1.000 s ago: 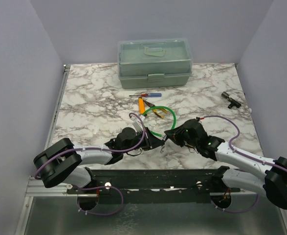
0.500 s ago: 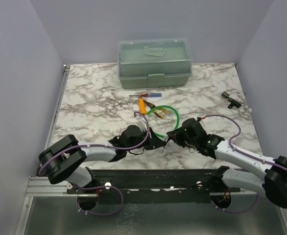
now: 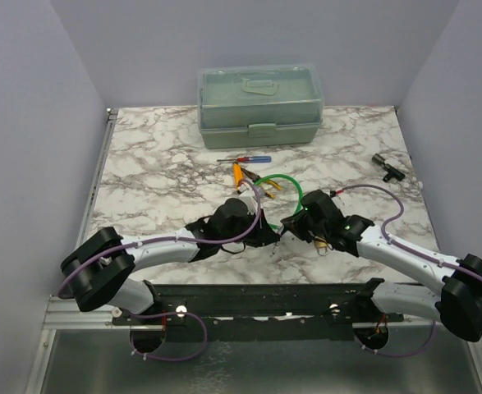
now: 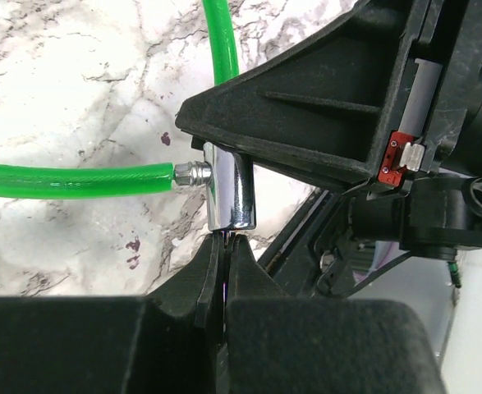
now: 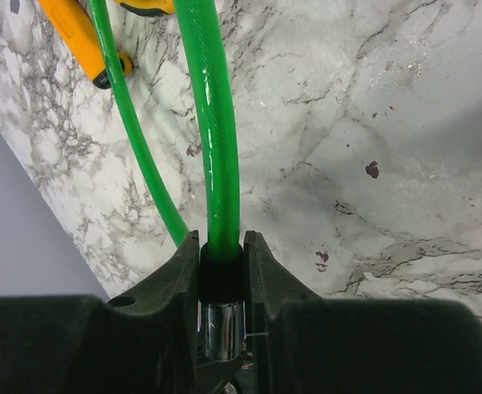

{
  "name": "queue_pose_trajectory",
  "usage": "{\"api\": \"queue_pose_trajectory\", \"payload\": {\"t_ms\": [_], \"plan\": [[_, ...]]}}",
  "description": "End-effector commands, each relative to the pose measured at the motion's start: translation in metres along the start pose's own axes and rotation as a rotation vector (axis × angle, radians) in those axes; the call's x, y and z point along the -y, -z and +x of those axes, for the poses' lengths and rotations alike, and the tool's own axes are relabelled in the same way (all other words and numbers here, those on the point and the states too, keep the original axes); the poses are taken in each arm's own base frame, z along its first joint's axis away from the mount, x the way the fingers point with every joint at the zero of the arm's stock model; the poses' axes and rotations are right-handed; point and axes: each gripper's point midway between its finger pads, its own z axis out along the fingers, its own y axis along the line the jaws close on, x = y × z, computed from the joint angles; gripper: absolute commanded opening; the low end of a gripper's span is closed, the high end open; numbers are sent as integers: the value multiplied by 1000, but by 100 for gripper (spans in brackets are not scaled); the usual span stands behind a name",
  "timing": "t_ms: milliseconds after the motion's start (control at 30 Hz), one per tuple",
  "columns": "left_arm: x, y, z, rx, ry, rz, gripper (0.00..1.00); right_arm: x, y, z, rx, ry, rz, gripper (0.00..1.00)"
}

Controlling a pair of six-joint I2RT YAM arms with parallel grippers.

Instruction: Unlock with the key

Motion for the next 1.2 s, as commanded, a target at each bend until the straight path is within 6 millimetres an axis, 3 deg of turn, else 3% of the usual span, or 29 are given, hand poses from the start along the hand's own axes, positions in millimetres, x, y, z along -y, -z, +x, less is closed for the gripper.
{"api": "queue_pose_trajectory", "payload": {"t_ms": [0, 400, 633, 900, 1167], "plan": [[0, 4, -13, 21, -128, -68, 0, -23, 10, 7, -42, 11, -41, 0], [5, 13, -35, 30, -349, -254, 0, -49, 22, 3, -51, 68, -33, 0], [17, 16, -49, 42, -509, -318, 0, -51, 25, 6, -79, 74, 27, 0], [26, 17, -52, 48, -753, -402, 0, -57, 30, 7, -97, 67, 44, 0], [23, 20, -57, 47, -823, -422, 0, -56, 35, 5, -85, 64, 14, 0]]}}
